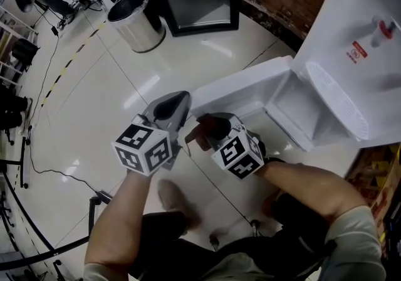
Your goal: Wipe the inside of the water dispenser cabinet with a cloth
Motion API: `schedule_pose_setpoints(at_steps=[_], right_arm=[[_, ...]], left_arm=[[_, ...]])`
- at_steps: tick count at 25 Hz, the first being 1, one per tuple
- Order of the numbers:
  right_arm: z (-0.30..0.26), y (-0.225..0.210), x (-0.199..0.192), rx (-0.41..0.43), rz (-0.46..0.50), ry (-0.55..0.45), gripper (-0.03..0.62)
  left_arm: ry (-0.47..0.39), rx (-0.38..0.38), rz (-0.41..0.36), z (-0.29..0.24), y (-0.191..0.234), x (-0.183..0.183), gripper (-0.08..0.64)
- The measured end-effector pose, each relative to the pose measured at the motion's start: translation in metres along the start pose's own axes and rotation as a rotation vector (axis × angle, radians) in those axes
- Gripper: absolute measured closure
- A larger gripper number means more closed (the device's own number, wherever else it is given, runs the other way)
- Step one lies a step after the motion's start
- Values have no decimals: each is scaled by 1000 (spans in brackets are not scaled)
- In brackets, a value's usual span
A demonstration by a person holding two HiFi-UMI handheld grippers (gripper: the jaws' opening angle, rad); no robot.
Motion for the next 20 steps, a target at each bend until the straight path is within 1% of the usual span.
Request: schedule_pose_setpoints(at_steps=[3, 6, 12, 17, 20], right_arm=[[-7, -12, 2, -7, -6, -2, 477], [-10, -27, 2, -40, -27, -6, 477], [-16, -76, -14, -183, -155, 22, 479], [-10, -93, -23, -252, -210, 40, 482], [-1, -107, -32, -306, -253, 55, 482]], left_arm=[[-9, -7, 19, -3, 5, 2, 549], [-14, -9, 27, -7, 12, 7, 549], [-16, -18, 35, -11, 18, 10, 549], [-19, -25, 31, -12, 19, 12, 549], [-21, -16, 37, -13, 21, 12, 549]])
Point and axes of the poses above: the fingertips, and each gripper's own axes: z backward along the fingers, y to its left, x out of its top, the point moved 5 cm from there along z, backward along the fingers, and after that the axes turned 5 degrees about y, right-handed, at the moved point
